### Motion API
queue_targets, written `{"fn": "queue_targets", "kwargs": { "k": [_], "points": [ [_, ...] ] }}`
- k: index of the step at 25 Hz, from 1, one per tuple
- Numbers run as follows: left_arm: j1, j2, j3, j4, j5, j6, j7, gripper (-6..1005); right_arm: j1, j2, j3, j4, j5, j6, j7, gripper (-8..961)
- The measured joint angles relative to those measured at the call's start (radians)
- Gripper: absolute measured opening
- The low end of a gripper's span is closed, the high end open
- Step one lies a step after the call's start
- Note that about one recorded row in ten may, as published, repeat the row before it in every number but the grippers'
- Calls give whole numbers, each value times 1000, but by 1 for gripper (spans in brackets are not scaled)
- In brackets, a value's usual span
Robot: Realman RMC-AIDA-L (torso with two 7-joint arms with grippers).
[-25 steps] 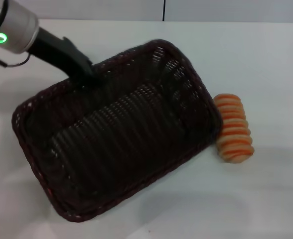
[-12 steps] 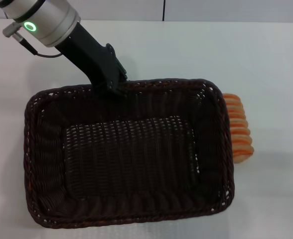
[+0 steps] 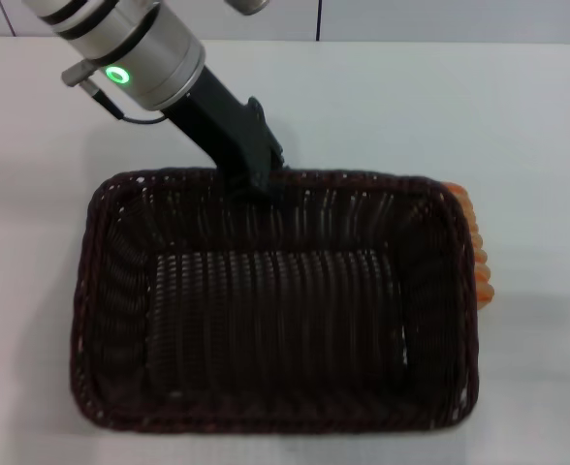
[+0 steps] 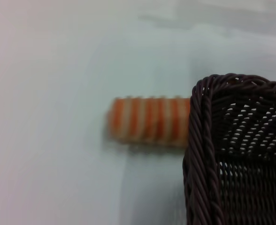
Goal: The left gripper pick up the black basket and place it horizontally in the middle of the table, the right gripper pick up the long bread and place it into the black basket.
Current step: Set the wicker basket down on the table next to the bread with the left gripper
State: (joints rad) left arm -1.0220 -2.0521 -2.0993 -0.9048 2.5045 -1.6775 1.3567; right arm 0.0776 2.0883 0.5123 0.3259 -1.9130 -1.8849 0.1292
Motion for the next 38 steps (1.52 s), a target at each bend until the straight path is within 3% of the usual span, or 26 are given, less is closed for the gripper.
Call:
{"fn": "queue_targets", "kwargs": {
  "k": [8, 10, 11, 18, 20, 29, 32, 37, 38],
  "points": [
    [-11, -8, 94, 2, 42, 108, -84, 197, 1, -1, 0, -7, -1, 8, 0, 819],
    [11, -13, 199, -10, 45, 183, -105, 197, -2, -1, 0, -8, -1, 8, 0, 819],
    [12, -14, 205, -12, 45, 188, -106, 197, -4, -1, 0, -8, -1, 8, 0, 819],
    [35, -15, 230, -72, 32, 203, -99, 393, -1, -2, 0, -22, 0, 9, -2, 820],
    [57, -16, 272, -123, 31, 222, -107, 454, 6, -3, 2, -23, 1, 10, -2, 820],
    [68, -15, 348, -150, 78, 281, -179, 708, 66, -4, 12, -28, 3, 37, -2, 819],
    [88, -17, 431, -167, 76, 287, -208, 784, 80, -5, 13, -30, 3, 38, -2, 819],
    [102, -18, 471, -187, 78, 301, -231, 788, 88, -5, 14, -33, 5, 38, -2, 819],
    [161, -17, 494, -290, 80, 323, -250, 788, 87, -5, 14, -33, 5, 38, -2, 819]
  ]
}}
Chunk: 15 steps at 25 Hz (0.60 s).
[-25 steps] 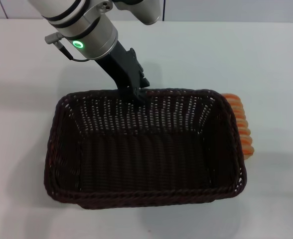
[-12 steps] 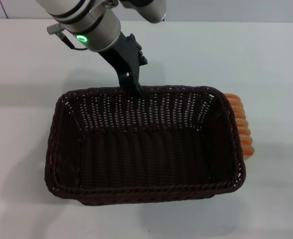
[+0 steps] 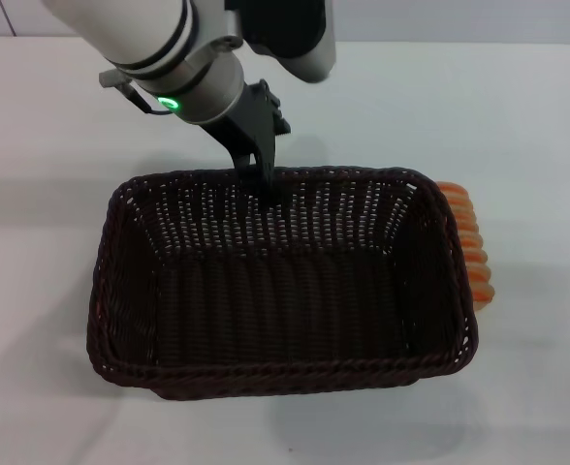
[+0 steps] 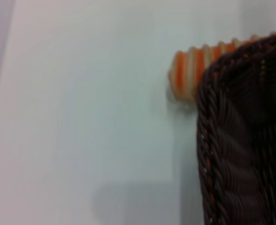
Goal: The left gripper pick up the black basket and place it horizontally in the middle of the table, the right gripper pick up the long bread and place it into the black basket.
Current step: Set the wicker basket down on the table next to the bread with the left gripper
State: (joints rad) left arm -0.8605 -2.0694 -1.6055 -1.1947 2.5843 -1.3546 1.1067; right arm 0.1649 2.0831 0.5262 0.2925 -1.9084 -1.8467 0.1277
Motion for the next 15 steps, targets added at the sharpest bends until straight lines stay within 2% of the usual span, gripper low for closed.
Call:
{"fn": "queue_targets", "kwargs": {
  "k": [4, 6, 10, 15],
  "points": [
    [31, 0, -3, -58, 0, 2, -9, 786, -6, 0, 0, -3, 0, -5, 0, 819],
    [78, 3, 1, -115, 2, 2, -14, 786, -13, 0, -1, -3, 0, -13, 2, 820],
    [100, 3, 1, -134, 10, 9, -19, 785, -22, 0, -4, -3, 0, -21, 3, 820],
    [155, 5, -7, -231, 28, 34, -21, 784, -25, 1, -4, -3, 0, -22, 3, 820]
  ]
}}
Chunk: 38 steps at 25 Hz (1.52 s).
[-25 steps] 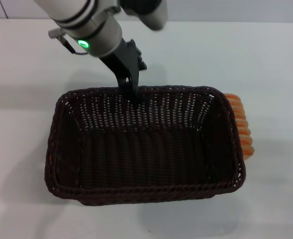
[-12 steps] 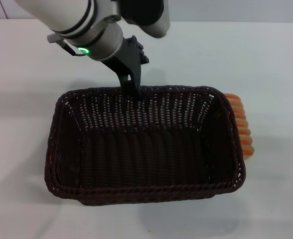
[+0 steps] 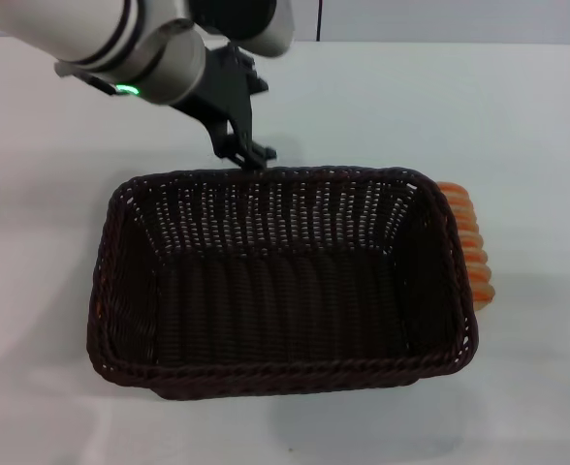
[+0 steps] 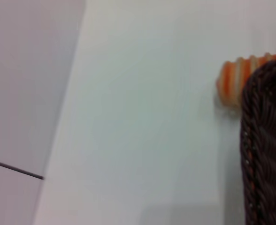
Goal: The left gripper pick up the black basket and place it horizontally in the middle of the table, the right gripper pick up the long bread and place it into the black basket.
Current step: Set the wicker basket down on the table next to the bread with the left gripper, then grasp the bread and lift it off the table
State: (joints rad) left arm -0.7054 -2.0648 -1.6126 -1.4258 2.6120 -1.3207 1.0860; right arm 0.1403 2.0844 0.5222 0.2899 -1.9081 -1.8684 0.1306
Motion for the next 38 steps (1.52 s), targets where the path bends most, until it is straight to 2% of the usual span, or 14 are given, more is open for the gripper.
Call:
{"fn": "queue_targets", "kwargs": {
  "k": [4, 7, 11, 15, 16, 19, 21, 22, 23, 26, 28, 32, 33, 38],
  "points": [
    [58, 0, -13, -116, 4, 48, -10, 783, 1, 0, 3, 0, 0, 2, -2, 820],
    [157, -1, 8, -212, 8, 229, -15, 782, 4, 0, 4, 0, 0, 4, -2, 820],
    [322, 1, 114, -315, 10, 585, -9, 782, 4, 0, 5, 1, 0, -1, -2, 819],
    [448, -2, 197, -295, 2, 1047, -32, 782, 7, -1, 5, -1, 0, 7, -1, 819],
    [488, -1, 239, -261, 1, 1230, -44, 782, 8, -1, 6, -3, 0, 7, 0, 819],
    [546, 0, 313, -161, 1, 1598, -90, 783, 9, -1, 5, -10, 0, 9, 4, 819],
    [562, 0, 322, -96, 1, 1738, -160, 783, 8, -1, 2, -11, 0, 12, 4, 819],
    [562, 0, 322, -96, 1, 1738, -160, 783, 7, -1, -1, -12, 0, 15, 4, 819],
    [567, 1, 321, 34, -1, 1909, -314, 783, -1, 0, -5, -12, -1, 16, 4, 819],
    [566, 1, 318, 99, 1, 2000, -386, 783, -11, 2, -9, -12, -5, 17, 1, 819],
    [563, 2, 282, 334, 0, 2246, -678, 783, -24, 2, -16, -12, -5, 21, 1, 820],
    [567, 4, 233, 445, 7, 2275, -869, 783, -32, 1, -18, -12, -2, 24, 2, 820],
    [563, 4, 210, 522, 8, 2301, -924, 783, -33, 1, -18, -12, -2, 32, 3, 820],
    [556, -1, 196, 672, 6, 2383, -942, 782, -28, 2, -45, -4, -7, 75, 5, 820]
  ]
}}
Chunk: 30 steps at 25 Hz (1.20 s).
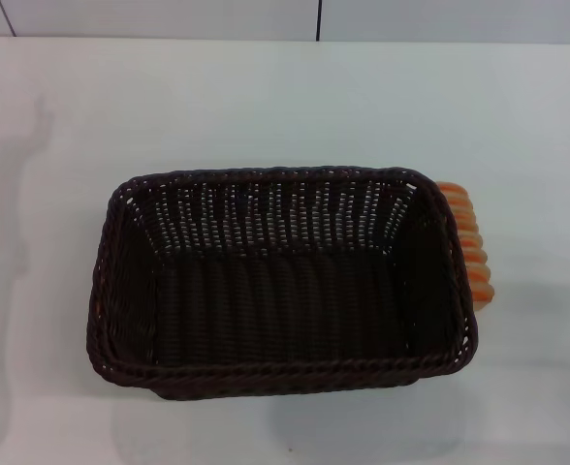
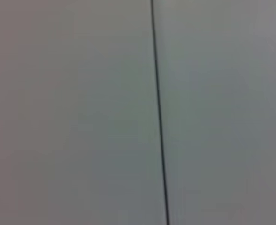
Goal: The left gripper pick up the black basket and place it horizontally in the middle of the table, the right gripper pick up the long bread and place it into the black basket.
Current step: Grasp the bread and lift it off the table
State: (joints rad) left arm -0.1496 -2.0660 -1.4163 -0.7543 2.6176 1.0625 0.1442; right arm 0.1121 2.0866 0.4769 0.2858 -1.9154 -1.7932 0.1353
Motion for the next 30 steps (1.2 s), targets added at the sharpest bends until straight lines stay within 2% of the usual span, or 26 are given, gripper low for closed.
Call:
{"fn": "queue_targets", "kwargs": {
  "k": [13, 20, 30],
  "points": [
    [-38, -2, -11, 125, -4, 19, 38, 783, 16, 1, -134, -8, -2, 76, -10, 820],
    [-63, -1, -15, 169, -4, 18, 39, 783, 27, 2, -198, -8, -2, 261, -12, 820],
    [-81, 0, -15, 192, -3, 17, 38, 783, 81, 3, -288, 12, -4, 354, -12, 819]
  ]
}}
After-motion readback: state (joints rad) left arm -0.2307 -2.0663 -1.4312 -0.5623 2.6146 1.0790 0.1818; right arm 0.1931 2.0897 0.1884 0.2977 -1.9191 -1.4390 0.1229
